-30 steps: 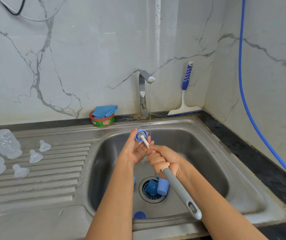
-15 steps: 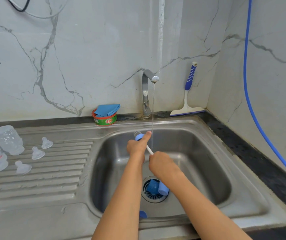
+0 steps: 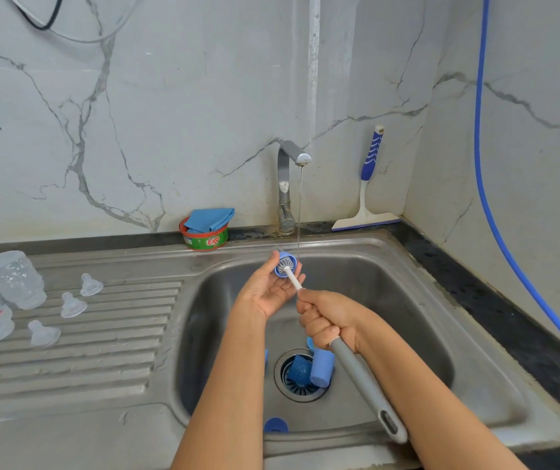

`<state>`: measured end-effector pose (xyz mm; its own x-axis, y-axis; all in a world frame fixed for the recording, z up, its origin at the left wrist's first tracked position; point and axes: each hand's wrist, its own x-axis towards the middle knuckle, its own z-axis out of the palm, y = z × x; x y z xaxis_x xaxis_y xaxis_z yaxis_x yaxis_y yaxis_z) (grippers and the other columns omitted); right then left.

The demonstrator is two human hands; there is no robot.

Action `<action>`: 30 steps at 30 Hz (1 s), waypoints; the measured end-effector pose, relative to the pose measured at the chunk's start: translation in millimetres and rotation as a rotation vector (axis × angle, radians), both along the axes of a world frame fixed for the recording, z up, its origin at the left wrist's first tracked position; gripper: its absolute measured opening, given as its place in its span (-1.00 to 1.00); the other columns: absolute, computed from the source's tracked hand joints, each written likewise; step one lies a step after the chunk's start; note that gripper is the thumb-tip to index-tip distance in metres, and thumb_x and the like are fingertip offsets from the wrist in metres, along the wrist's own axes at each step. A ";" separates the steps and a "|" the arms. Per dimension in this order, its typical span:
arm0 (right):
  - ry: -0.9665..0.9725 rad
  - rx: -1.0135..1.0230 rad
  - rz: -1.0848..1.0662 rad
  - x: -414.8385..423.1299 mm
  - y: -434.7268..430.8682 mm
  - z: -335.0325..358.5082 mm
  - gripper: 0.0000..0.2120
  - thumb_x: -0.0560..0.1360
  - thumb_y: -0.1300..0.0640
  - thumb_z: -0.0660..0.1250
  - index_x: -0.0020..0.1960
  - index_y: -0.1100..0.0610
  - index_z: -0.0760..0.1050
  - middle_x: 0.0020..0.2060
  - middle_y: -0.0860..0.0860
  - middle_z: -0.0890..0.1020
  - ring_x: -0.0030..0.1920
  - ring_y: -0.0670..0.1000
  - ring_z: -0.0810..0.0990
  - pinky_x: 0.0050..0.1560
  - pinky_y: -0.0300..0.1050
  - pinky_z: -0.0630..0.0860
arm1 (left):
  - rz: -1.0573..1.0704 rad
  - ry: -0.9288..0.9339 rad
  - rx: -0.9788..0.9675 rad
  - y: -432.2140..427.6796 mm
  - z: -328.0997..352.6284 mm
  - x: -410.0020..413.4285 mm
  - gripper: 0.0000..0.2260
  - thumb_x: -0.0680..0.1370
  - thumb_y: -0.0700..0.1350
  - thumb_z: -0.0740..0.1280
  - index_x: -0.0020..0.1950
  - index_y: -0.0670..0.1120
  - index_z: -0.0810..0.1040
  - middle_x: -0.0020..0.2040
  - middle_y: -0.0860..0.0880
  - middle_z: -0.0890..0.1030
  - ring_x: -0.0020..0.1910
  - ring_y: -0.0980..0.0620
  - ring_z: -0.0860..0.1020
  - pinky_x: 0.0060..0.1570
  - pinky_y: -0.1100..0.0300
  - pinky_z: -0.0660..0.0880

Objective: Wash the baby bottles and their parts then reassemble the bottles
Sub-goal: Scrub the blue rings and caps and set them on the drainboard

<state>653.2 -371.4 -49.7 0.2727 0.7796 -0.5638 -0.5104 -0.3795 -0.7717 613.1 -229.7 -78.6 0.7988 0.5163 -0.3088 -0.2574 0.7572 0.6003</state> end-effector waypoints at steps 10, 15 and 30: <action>-0.951 -0.314 0.121 -19.6 8.5 -11.6 -0.76 0.60 0.14 0.01 -0.18 0.19 0.31 -0.47 0.06 0.36 -0.66 -0.03 0.27 -0.63 -0.36 0.20 | 0.059 0.257 0.057 -5.2 -1.7 7.2 -0.52 0.45 0.15 0.44 0.08 -0.22 0.44 -0.01 -0.17 0.47 -0.07 -0.05 0.51 0.02 0.06 0.52; -0.226 -0.041 -0.008 -4.2 4.9 -6.4 -0.65 0.62 0.07 0.06 -0.33 0.09 0.24 -0.59 -0.08 0.20 -0.68 -0.16 0.11 -0.69 -0.40 0.03 | 0.000 -0.120 -0.228 3.2 -2.6 2.5 -0.51 0.64 0.05 0.15 0.36 -0.34 0.27 0.30 -0.43 0.39 0.23 -0.35 0.48 0.21 -0.23 0.40; -0.996 -0.286 0.173 -16.9 10.1 -15.7 -0.72 0.60 0.17 0.00 -0.29 0.14 0.25 -0.43 0.06 0.38 -0.66 -0.03 0.32 -0.68 -0.34 0.18 | 0.065 0.129 -0.088 -3.3 -0.8 7.5 -0.56 0.52 0.15 0.36 0.19 -0.15 0.40 0.07 -0.22 0.47 -0.04 -0.09 0.52 0.12 -0.04 0.51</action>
